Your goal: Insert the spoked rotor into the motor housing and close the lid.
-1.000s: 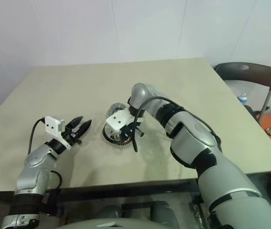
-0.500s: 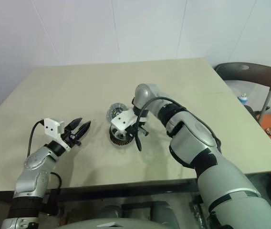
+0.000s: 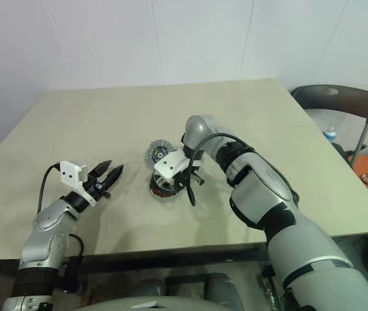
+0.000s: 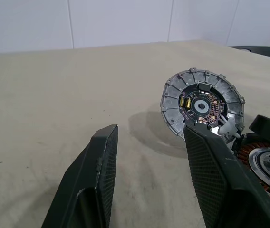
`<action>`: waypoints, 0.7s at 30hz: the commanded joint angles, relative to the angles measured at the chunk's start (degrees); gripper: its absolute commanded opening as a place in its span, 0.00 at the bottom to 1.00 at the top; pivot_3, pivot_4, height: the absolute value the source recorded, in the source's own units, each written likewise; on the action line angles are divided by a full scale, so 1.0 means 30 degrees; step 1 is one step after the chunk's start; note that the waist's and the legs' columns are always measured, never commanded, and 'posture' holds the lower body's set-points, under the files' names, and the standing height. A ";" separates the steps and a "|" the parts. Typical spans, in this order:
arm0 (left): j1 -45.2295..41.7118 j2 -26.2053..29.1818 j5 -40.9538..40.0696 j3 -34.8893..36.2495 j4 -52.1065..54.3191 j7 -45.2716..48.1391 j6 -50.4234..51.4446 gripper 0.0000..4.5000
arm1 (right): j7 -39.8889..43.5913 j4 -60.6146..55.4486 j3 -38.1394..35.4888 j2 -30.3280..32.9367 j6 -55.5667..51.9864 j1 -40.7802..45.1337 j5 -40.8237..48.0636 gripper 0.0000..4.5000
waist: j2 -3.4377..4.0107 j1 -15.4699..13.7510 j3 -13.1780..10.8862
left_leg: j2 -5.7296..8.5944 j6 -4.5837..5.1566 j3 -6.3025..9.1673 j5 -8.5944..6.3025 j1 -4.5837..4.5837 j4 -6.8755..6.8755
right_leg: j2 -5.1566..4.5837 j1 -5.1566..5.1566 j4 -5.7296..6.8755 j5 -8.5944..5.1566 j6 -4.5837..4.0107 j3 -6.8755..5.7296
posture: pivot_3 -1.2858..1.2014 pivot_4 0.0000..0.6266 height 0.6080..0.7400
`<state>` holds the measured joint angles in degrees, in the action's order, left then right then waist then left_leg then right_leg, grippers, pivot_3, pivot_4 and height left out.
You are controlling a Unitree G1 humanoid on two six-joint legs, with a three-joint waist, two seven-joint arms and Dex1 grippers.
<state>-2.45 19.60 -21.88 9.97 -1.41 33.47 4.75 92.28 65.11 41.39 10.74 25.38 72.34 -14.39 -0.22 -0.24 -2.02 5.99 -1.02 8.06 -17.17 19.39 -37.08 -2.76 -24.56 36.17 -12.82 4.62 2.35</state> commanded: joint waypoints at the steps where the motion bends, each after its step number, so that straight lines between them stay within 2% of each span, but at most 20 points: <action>1: -0.0120 0.0005 -0.0173 0.0258 0.0790 -0.0099 -0.0168 0.52 | -0.0046 0.0076 -0.0679 -0.0144 0.0350 0.0154 -0.0351 0.16 | 0.0000 0.0004 0.0000 | 0.0000 0.0000 0.0000 0.0000 0.0000 0.0000 | 0.0000 0.0000 0.0000 0.0000 0.0000 0.0000 | 0.52 0.00 1.00; 4: -0.0094 0.0029 -0.0180 0.0291 0.0688 -0.0050 -0.0234 0.52 | -0.0028 0.0044 -0.0787 -0.0167 0.0226 0.0115 -0.0548 0.36 | 0.0000 0.0005 0.0000 | 0.0000 0.0000 0.0000 0.0000 0.0000 0.0000 | 0.0000 0.0000 0.0000 0.0000 0.0000 0.0000 | 0.52 0.00 1.00; 8: -0.0085 0.0030 -0.0189 0.0312 0.0650 -0.0038 -0.0257 0.52 | 0.0071 0.0060 -0.0820 -0.0113 0.0063 0.0128 -0.0687 0.36 | 0.0001 0.0006 0.0000 | 0.0000 0.0000 0.0000 0.0000 0.0000 0.0000 | 0.0000 0.0000 0.0000 0.0000 0.0000 0.0000 | 0.52 0.00 1.00; 13: -0.0159 0.0037 -0.0204 0.0298 0.0734 -0.0057 -0.0199 0.52 | 0.0073 -0.0387 -0.0311 0.0576 0.0254 0.0561 0.0481 0.36 | 0.0001 0.0017 0.0000 | 0.0000 -0.0001 0.0000 0.0001 -0.0001 0.0000 | 0.0001 0.0000 0.0001 0.0000 -0.0001 0.0000 | 0.52 0.00 1.00; 17: -0.0143 0.0076 -0.0322 0.0242 0.1007 0.0079 -0.0127 0.52 | 0.0073 -0.3484 0.1291 0.2216 -0.2984 0.0853 0.5619 0.36 | 0.0005 -0.0025 -0.0003 | 0.0003 0.0000 0.0002 0.0000 0.0006 -0.0003 | -0.0006 0.0001 -0.0007 0.0000 -0.0001 0.0003 | 0.52 0.00 1.00; 21: 0.0050 0.0147 -0.0491 0.0250 0.1556 0.0216 0.0072 0.52 | 0.0073 -0.5577 -0.0846 0.2777 -0.7306 0.1124 0.9079 0.36 | 0.0006 0.0037 -0.0003 | -0.0009 0.0002 0.0000 -0.0002 0.0005 0.0006 | -0.0003 -0.0001 -0.0011 0.0000 -0.0001 0.0008 | 0.52 0.00 1.00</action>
<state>-2.25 19.61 -22.16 9.96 0.70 33.79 5.05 92.41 51.79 42.04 18.99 7.90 72.99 8.08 -0.20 -0.13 -2.03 5.95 -1.02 8.06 -17.18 19.39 -37.06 -2.77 -24.57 36.14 -12.82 4.62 2.37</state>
